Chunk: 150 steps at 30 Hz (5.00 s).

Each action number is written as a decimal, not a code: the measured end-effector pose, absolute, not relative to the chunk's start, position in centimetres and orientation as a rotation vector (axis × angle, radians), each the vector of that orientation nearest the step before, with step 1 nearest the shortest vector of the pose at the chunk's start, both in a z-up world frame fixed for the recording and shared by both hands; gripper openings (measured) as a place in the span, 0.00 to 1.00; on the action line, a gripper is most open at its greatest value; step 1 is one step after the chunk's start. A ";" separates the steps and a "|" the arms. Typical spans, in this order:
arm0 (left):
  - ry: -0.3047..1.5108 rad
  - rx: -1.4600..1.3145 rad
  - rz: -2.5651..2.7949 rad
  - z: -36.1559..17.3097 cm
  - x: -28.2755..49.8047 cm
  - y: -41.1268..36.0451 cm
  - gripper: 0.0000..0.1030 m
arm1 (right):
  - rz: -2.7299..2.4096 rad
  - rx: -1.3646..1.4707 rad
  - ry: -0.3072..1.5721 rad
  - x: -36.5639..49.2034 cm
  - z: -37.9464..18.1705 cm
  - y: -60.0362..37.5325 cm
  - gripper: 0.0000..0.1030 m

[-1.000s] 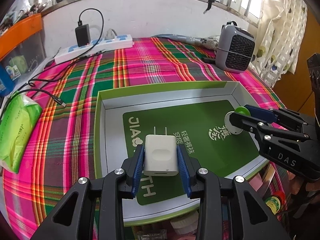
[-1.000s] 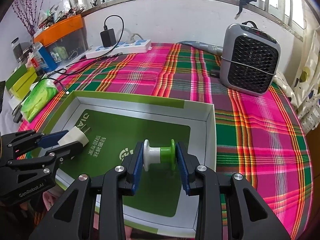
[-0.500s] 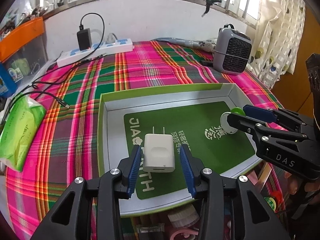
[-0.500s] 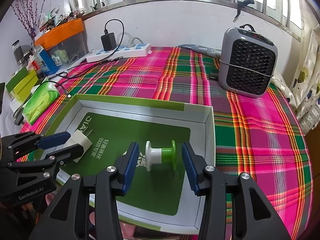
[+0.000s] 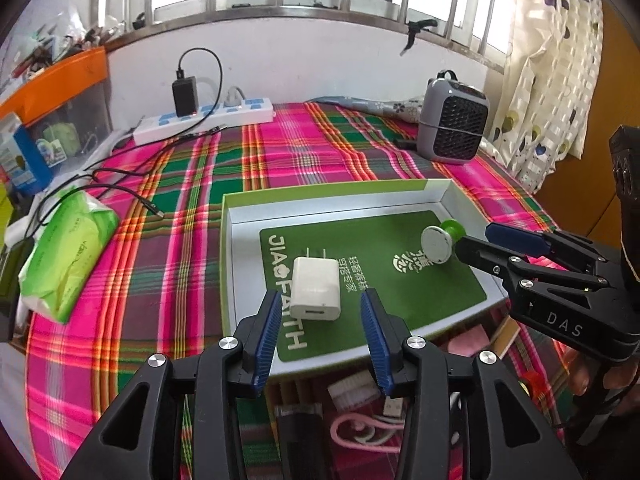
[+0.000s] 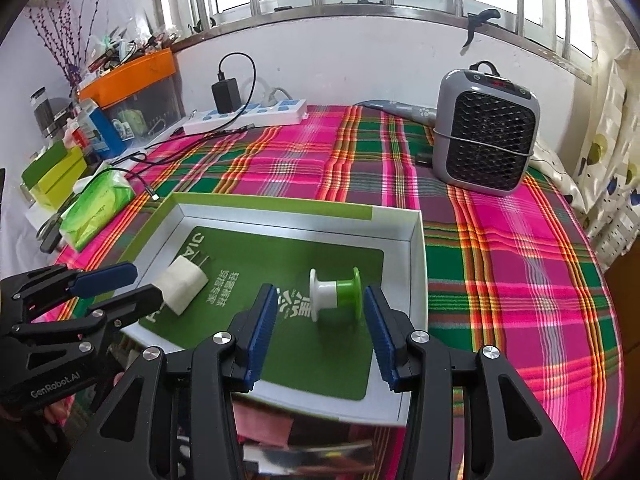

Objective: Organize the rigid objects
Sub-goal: 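Open both tools to release the charger and spool in the box, then move the left tool to the black flashlight while the right tool approaches the brown bottle, then grasp the black flashlight with the left tool while the right tool grasps the brown bottle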

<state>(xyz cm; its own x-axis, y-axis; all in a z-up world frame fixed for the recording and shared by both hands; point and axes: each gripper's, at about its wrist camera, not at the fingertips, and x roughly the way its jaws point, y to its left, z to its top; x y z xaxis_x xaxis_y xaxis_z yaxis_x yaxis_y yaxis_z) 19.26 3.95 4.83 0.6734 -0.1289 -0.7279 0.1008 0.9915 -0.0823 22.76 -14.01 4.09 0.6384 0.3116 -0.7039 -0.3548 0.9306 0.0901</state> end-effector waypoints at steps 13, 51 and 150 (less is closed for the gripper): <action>0.786 -0.054 -0.099 5.7 15.3 4.9 0.39 | 0.385 -0.029 0.757 19.2 5.3 -14.0 0.45; 0.826 -0.191 -0.165 2.9 9.0 8.2 0.39 | 0.529 -0.140 0.792 11.0 1.8 -14.5 0.45; 0.891 -0.099 -0.077 1.8 12.0 6.0 0.25 | 0.564 -0.168 0.885 11.1 0.9 -15.1 0.32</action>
